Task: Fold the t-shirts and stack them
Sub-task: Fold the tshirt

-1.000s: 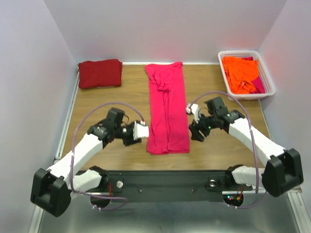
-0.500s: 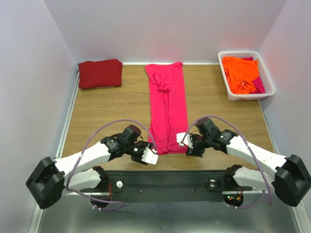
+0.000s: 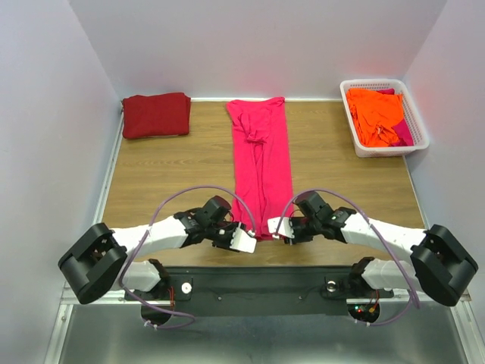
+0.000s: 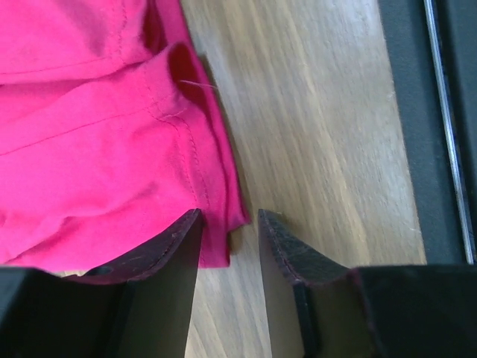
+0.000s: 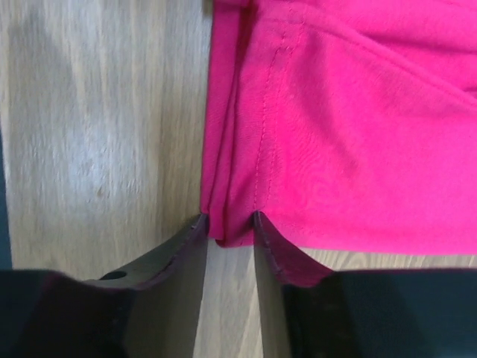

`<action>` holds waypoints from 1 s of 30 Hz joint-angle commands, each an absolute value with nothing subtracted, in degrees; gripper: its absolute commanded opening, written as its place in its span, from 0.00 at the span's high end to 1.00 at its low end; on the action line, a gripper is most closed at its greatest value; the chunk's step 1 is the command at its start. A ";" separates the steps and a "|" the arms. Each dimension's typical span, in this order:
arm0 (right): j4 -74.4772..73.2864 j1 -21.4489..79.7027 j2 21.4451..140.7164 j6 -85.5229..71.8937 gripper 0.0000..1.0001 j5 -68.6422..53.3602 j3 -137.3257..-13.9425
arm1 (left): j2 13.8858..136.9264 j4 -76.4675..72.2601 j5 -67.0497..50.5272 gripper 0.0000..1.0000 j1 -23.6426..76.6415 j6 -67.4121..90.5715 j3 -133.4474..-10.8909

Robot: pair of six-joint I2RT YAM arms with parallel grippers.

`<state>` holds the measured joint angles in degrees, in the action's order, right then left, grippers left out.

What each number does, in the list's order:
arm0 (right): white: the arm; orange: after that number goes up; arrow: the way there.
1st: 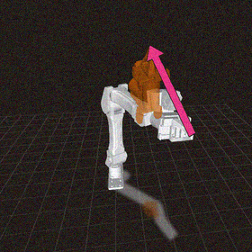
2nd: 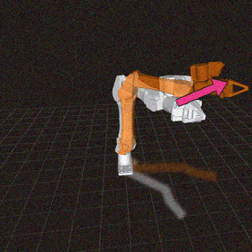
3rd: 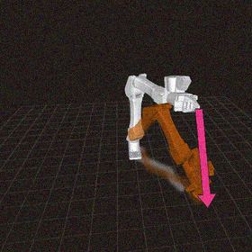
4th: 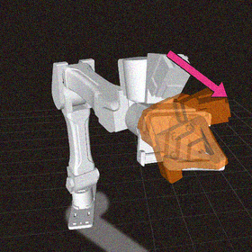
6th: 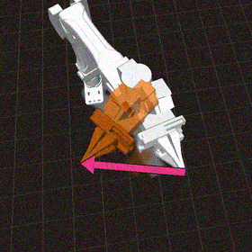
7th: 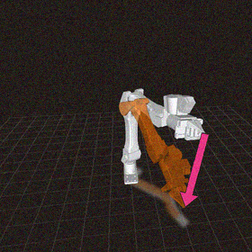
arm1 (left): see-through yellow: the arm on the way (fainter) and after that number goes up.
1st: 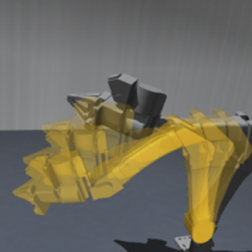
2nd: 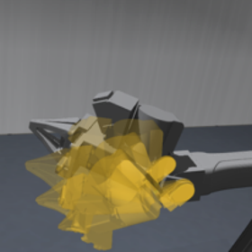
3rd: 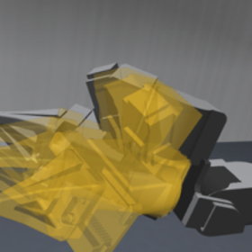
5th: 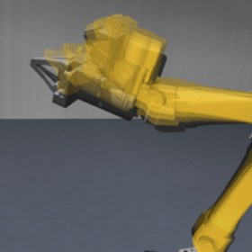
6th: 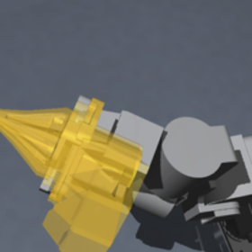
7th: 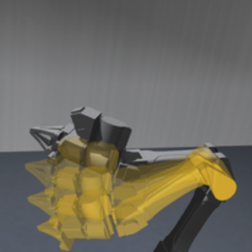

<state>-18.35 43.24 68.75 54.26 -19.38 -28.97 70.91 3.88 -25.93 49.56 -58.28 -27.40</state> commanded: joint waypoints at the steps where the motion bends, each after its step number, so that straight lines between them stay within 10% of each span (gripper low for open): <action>1: -15.03 43.77 71.72 54.58 0.67 -14.42 -26.98 | 72.33 1.76 -23.39 0.55 50.01 -56.43 -27.86; 6: -14.85 43.86 72.25 51.69 0.97 -12.05 -28.39 | 73.56 2.72 -23.12 0.78 50.01 -54.58 -29.26; 10: -17.04 43.86 68.39 48.53 0.99 -10.46 -30.84 | 70.86 7.36 -25.03 1.00 49.66 -51.24 -33.47; 30: -36.04 45.98 56.42 41.92 0.99 -8.88 -42.36 | 63.00 28.64 -36.64 1.00 45.92 -48.33 -45.41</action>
<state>-35.05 47.88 56.86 42.41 -11.77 -38.70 61.98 23.55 -31.66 52.31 -47.72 -38.30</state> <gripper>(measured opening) 0.033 0.080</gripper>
